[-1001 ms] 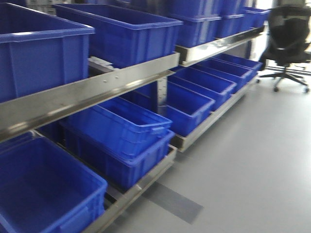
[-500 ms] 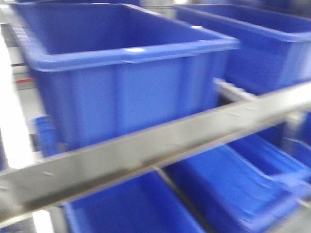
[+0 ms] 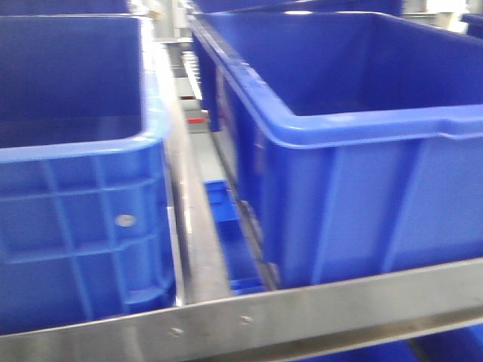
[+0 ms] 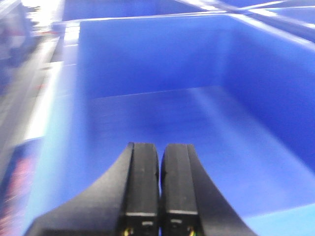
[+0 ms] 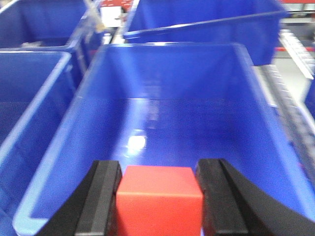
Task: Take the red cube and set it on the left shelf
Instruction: 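Turn the base toward the shelving rack of blue bins, then move the right gripper with the red cube over an empty blue bin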
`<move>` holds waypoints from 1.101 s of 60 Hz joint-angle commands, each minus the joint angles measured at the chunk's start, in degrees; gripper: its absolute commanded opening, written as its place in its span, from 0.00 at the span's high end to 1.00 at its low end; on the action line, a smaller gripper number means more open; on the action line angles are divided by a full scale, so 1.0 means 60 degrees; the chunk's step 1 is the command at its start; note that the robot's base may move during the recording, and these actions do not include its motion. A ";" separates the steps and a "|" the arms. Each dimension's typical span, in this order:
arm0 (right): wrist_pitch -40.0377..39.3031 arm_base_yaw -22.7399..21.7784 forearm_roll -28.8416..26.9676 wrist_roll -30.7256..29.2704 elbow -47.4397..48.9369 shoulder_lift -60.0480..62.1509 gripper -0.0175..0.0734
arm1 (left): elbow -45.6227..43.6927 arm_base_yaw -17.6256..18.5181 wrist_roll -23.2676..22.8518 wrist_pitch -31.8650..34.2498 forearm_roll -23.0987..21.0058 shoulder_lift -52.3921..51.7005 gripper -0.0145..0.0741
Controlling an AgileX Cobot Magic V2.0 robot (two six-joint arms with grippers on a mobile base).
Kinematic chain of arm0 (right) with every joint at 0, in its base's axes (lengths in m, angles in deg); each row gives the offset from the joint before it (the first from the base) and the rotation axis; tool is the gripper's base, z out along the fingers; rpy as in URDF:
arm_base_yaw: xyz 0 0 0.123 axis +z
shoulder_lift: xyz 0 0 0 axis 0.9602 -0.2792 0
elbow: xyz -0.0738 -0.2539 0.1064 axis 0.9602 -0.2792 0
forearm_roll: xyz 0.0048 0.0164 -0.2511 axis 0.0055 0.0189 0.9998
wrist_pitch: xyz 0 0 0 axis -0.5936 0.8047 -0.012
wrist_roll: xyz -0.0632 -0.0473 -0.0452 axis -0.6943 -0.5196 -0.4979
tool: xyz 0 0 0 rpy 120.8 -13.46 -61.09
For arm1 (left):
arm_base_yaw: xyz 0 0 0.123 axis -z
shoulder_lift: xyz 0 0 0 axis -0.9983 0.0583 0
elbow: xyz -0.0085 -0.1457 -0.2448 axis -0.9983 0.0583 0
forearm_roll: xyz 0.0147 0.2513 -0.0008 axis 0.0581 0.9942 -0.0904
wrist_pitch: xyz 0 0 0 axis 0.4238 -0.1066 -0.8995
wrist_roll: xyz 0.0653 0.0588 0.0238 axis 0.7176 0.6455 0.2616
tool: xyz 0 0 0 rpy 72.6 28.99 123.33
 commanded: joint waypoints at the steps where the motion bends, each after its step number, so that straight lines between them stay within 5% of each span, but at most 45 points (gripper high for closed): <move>1: -0.0827 -0.0054 0.0068 -0.0019 0.0285 -0.0164 0.75 | 0.0235 -0.0046 -0.0019 0.0745 -0.0011 -0.0143 0.72; 66: -0.0827 -0.0054 0.0068 -0.0019 0.0285 -0.0164 0.75 | 0.0235 -0.0046 -0.0019 0.0745 -0.0011 -0.0143 0.72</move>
